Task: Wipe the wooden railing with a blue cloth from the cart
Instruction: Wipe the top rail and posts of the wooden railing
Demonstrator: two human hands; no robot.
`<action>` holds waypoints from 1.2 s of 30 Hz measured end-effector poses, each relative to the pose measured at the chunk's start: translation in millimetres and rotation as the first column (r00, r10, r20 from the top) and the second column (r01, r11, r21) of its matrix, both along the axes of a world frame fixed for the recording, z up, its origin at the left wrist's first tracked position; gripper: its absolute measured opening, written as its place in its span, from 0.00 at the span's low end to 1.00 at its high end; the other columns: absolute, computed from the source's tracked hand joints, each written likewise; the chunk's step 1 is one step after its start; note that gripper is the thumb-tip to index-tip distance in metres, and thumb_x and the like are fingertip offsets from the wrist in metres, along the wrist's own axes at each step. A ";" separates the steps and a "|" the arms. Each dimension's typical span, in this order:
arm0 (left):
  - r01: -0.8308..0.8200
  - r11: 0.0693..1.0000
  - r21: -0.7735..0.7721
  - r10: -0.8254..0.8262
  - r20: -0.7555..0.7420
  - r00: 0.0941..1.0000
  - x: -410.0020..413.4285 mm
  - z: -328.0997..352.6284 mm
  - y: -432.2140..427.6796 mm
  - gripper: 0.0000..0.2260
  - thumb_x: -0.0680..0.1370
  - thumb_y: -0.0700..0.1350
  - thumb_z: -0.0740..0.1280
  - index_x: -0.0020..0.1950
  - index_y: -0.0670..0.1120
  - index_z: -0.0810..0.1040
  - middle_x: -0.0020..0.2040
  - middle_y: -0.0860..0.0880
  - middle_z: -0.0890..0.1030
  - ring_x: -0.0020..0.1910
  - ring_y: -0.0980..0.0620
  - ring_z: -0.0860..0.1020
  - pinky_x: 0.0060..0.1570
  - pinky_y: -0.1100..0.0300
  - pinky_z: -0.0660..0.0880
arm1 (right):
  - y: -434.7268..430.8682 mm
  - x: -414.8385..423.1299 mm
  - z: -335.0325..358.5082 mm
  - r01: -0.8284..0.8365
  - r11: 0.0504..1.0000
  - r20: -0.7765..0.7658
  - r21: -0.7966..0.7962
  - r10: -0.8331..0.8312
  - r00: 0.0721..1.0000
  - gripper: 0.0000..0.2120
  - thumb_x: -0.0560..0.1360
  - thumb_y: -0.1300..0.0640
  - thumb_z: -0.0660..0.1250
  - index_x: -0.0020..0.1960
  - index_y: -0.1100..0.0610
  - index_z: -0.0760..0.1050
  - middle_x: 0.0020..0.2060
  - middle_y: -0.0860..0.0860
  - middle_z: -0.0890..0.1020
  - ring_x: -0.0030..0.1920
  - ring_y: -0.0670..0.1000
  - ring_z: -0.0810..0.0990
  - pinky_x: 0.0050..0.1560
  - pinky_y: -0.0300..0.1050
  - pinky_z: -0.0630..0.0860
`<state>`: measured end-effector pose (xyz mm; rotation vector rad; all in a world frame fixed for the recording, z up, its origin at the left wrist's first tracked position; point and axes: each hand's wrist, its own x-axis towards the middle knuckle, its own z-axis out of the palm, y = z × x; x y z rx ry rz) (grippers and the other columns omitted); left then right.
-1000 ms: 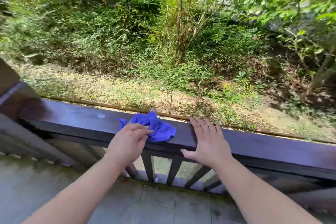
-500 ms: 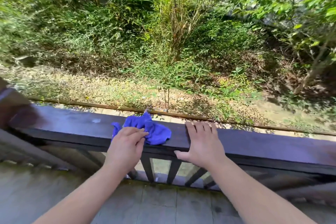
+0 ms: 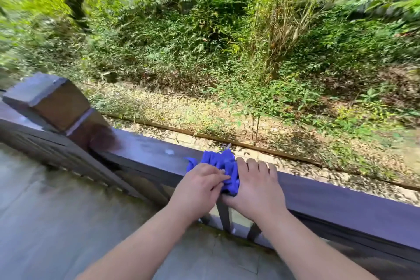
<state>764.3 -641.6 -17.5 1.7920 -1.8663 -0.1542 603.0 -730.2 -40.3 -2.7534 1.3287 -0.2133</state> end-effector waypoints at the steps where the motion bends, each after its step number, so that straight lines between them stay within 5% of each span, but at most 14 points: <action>1: 0.019 1.000 0.007 -0.019 0.004 1.000 2.9 2.1 -0.3 0.10 0.75 0.41 0.71 0.56 0.49 0.85 0.51 0.52 0.82 0.53 0.51 0.78 0.60 0.60 0.72 | 0.7 0.6 0.8 0.001 1.000 0.003 -0.005 -0.001 1.000 0.48 0.64 0.22 0.59 0.70 0.56 0.71 0.56 0.55 0.80 0.56 0.62 0.76 0.64 0.66 0.68; 9: -0.056 0.998 -0.007 0.056 0.005 0.998 56.9 1.5 -3.4 0.11 0.77 0.42 0.68 0.56 0.51 0.84 0.53 0.54 0.82 0.56 0.55 0.75 0.62 0.60 0.71 | 3.8 2.8 1.7 0.019 0.999 -0.051 -0.051 -0.021 0.998 0.51 0.63 0.21 0.62 0.72 0.57 0.71 0.59 0.55 0.80 0.59 0.62 0.76 0.66 0.66 0.69; 14: -0.117 0.993 -0.016 0.117 -0.008 0.993 112.9 -2.8 5.4 0.10 0.77 0.42 0.69 0.56 0.51 0.84 0.53 0.55 0.82 0.57 0.54 0.74 0.60 0.63 0.68 | 7.5 17.8 10.4 0.058 0.998 -0.182 0.007 -0.056 0.982 0.54 0.64 0.19 0.56 0.78 0.55 0.64 0.70 0.55 0.74 0.69 0.61 0.70 0.75 0.68 0.57; 21: -0.216 0.976 -0.005 0.216 -0.004 0.976 215.3 -1.3 29.7 0.09 0.76 0.40 0.71 0.54 0.49 0.85 0.52 0.53 0.82 0.56 0.52 0.75 0.61 0.66 0.64 | 30.2 127.5 11.4 0.032 0.996 -0.143 0.081 -0.020 0.990 0.57 0.65 0.18 0.52 0.82 0.54 0.55 0.78 0.55 0.65 0.79 0.62 0.58 0.78 0.70 0.44; 30: -0.317 0.948 0.030 0.318 -0.039 0.947 331.7 -4.5 64.8 0.09 0.76 0.40 0.70 0.54 0.48 0.85 0.53 0.52 0.83 0.57 0.49 0.76 0.61 0.55 0.72 | 55.2 225.6 4.8 0.032 0.999 -0.112 0.037 -0.028 0.993 0.53 0.67 0.19 0.51 0.81 0.53 0.56 0.76 0.56 0.67 0.77 0.62 0.60 0.78 0.71 0.45; 36: -0.364 0.931 -0.009 0.364 -0.048 0.930 337.3 -7.0 67.2 0.09 0.75 0.39 0.70 0.52 0.47 0.85 0.49 0.53 0.83 0.53 0.48 0.76 0.56 0.54 0.74 | 55.3 227.3 6.6 0.052 0.998 -0.123 0.034 -0.047 0.991 0.52 0.68 0.20 0.53 0.81 0.52 0.56 0.75 0.55 0.68 0.76 0.61 0.62 0.78 0.70 0.48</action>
